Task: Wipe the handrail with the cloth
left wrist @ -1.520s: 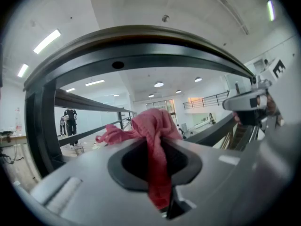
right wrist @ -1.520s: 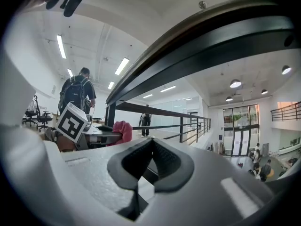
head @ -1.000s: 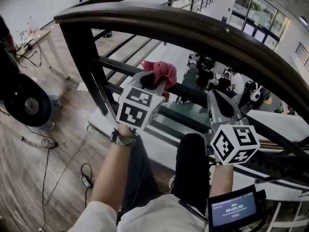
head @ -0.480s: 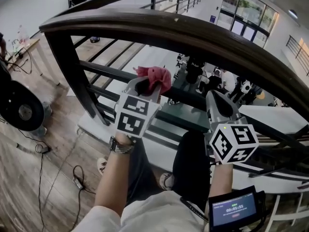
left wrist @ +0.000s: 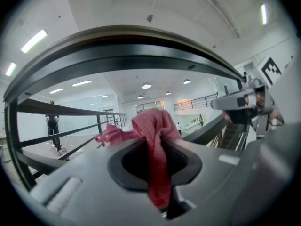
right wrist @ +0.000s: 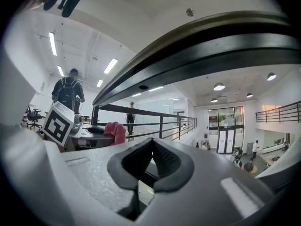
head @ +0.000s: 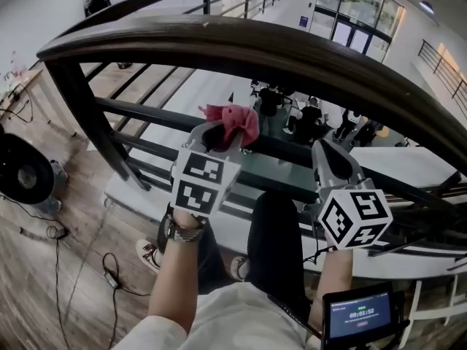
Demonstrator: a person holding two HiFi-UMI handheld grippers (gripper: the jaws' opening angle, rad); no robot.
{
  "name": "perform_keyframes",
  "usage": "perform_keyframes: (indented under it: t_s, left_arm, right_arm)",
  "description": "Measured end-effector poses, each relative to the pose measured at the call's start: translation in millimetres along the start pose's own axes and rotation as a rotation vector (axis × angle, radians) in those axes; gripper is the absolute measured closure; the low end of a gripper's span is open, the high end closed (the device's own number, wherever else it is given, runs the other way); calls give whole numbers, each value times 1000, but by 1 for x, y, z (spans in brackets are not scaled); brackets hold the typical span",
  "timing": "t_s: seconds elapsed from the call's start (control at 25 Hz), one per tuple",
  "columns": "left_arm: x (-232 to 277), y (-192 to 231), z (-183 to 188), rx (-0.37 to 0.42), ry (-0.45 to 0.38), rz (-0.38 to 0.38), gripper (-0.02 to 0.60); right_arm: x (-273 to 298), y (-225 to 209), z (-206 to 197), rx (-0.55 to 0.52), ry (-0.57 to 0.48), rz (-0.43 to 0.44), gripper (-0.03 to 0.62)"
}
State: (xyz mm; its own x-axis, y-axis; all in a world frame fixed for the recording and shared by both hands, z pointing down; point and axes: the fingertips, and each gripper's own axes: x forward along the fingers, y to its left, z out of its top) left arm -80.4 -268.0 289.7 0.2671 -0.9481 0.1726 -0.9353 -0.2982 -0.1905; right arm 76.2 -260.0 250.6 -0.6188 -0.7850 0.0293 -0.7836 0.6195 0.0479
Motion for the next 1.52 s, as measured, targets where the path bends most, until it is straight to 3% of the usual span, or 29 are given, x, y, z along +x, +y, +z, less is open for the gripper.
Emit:
perform_keyframes:
  t_s: [0.36, 0.6, 1.12, 1.28, 1.52]
  left_arm:
    - [19, -62, 16, 29, -33, -92, 511]
    - [25, -87, 15, 14, -61, -98, 511]
    - [16, -122, 5, 17, -100, -166, 509]
    - [15, -124, -11, 22, -98, -165, 510]
    - [12, -105, -20, 27, -150, -85, 511]
  right_arm:
    - [-25, -25, -10, 28, 9, -67, 591]
    - [-45, -40, -16, 30, 23, -109, 591]
    - [-49, -22, -34, 15, 57, -76, 591]
    - [-44, -10, -44, 11, 78, -51, 591]
    - [-42, -2, -52, 4, 101, -39, 591]
